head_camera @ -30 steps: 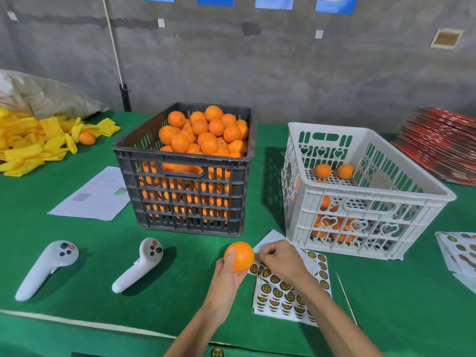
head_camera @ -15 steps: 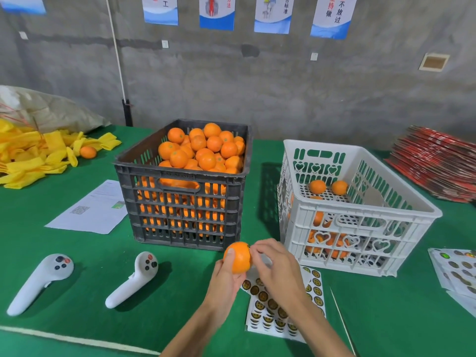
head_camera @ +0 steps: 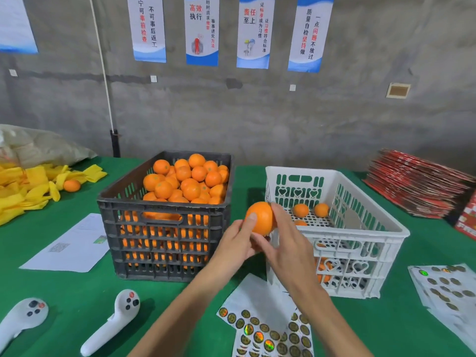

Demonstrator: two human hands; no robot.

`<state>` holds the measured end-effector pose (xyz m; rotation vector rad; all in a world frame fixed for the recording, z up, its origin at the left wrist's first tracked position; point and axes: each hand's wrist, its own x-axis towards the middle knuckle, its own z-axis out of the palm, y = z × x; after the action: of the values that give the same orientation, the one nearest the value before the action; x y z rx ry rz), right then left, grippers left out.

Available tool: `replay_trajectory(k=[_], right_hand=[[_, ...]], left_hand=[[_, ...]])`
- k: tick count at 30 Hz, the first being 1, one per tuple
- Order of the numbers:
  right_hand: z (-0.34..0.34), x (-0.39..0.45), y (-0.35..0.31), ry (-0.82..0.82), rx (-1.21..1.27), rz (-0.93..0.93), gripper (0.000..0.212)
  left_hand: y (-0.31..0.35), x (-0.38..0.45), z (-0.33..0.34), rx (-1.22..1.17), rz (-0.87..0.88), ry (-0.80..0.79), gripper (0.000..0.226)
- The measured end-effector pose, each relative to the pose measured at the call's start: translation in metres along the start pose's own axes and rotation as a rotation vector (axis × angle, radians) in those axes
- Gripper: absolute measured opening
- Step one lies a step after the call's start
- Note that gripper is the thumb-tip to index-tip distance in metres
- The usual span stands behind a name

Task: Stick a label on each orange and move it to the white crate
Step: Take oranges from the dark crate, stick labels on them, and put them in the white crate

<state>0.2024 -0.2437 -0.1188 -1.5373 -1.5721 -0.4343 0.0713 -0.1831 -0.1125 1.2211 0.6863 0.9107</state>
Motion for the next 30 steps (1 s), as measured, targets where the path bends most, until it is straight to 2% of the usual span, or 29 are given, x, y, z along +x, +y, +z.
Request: replay_trajectory(k=[2,4,9,14,16,20,23,25,28,30], right_hand=[[-0.008,0.017,0.016,0.021,-0.078,0.011,0.071],[-0.015,0.032,0.035,0.034,-0.14,0.049,0.068],[-0.021,0.055,0.081,-0.037,-0.27,0.208,0.072],[-0.014,0.07,0.101,-0.108,-0.277,0.352,0.074],[-0.01,0.074,0.103,-0.146,-0.29,0.368,0.074],[0.003,0.092,0.093,-0.131,-0.252,0.281,0.078],[0.021,0.11,0.072,-0.143,-0.162,0.196,0.074],[0.037,0.122,0.053,-0.152,-0.093,0.148,0.071],[0.063,0.136,0.026,-0.164,-0.023,0.069,0.069],[0.079,0.141,0.013,-0.182,0.027,0.036,0.069]], left_hand=[[0.016,0.009,0.005,0.074,0.055,-0.003,0.03],[0.027,0.016,0.003,0.078,0.123,-0.006,0.019],[0.059,0.034,-0.024,0.064,0.194,0.056,0.018],[0.087,0.054,-0.068,0.096,0.245,0.177,0.014],[0.096,0.065,-0.09,0.2,0.262,0.235,0.014],[0.106,0.091,-0.131,0.482,0.269,0.315,0.012],[0.106,0.12,-0.154,0.782,0.285,0.377,0.014],[0.102,0.142,-0.165,0.946,0.229,0.376,0.01],[0.094,0.174,-0.172,1.185,0.036,0.256,0.048],[0.09,0.189,-0.171,1.317,-0.091,0.159,0.063]])
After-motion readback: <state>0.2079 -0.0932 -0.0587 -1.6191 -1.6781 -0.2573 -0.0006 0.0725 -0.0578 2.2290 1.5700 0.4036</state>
